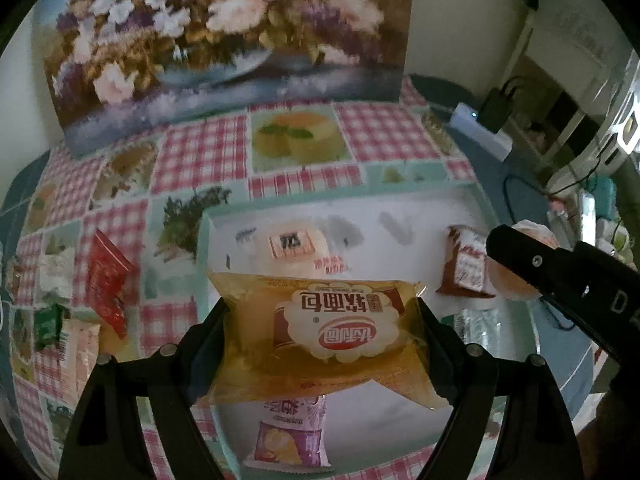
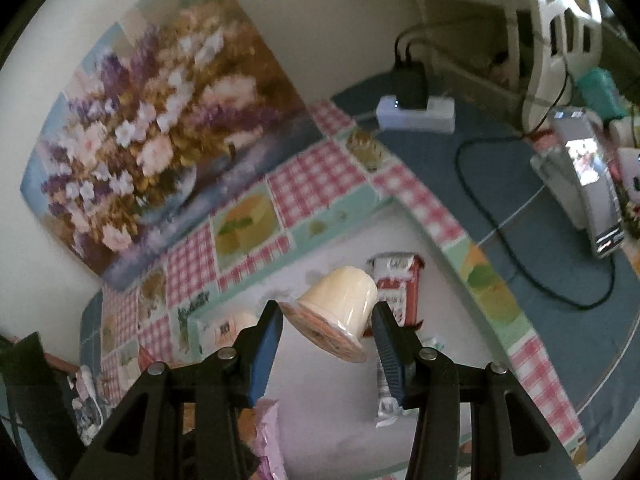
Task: Organize snacks
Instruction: 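Carry the orange bread pack and cream cup cake over the white tray, then lower both snacks into the white tray and open both grippers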
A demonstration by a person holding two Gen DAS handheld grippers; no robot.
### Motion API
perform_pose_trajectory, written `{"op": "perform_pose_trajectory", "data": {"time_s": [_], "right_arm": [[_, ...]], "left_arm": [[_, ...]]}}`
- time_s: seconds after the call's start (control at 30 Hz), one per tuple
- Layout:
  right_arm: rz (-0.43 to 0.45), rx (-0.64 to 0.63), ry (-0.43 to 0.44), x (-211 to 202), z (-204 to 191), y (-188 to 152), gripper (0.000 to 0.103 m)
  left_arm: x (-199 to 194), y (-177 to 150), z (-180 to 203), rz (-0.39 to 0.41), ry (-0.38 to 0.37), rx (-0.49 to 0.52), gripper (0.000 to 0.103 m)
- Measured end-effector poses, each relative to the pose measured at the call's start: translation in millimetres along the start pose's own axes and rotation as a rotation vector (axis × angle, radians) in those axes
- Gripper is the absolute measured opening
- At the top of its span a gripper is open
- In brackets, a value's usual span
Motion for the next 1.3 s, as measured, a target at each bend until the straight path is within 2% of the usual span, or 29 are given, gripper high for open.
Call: {"op": "perform_pose_trajectory", "data": {"time_s": [0.23, 0.6, 0.87, 0.97, 1.3], "right_arm": [[-0.091, -0.02, -0.027, 30, -1, -14, 0.05], [-0.139, -0.041, -0.064, 45, -2, -21, 0.051], [-0.132, -0.063, -0.084, 43, -4, -20, 0.051], [-0.128, -0.064, -0.09, 42, -3, -20, 0.051], [-0.102, -0.057, -0.094, 33, 0, -15, 0.051]], "left_arm": [[16, -6, 0, -0.027, 0.02, 0.02, 0.086], [23, -8, 2, -0.045, 0.032, 0.04, 0.086], [23, -8, 4, -0.04, 0.02, 0.043, 0.088], [20, -6, 4, -0.024, 0.011, 0.036, 0.096], [9, -3, 3, 0.002, 0.002, 0.017, 0.097]]}}
Point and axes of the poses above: each gripper's, at about its wrist camera, not at the fingertips, and x roughly the way its jaws point, z to its right, y to its top, the point moved 4 cm from there along x, roughly the way its jaws point, and after that the axes turned 8 degrees about -y, right-handed, at the moved point
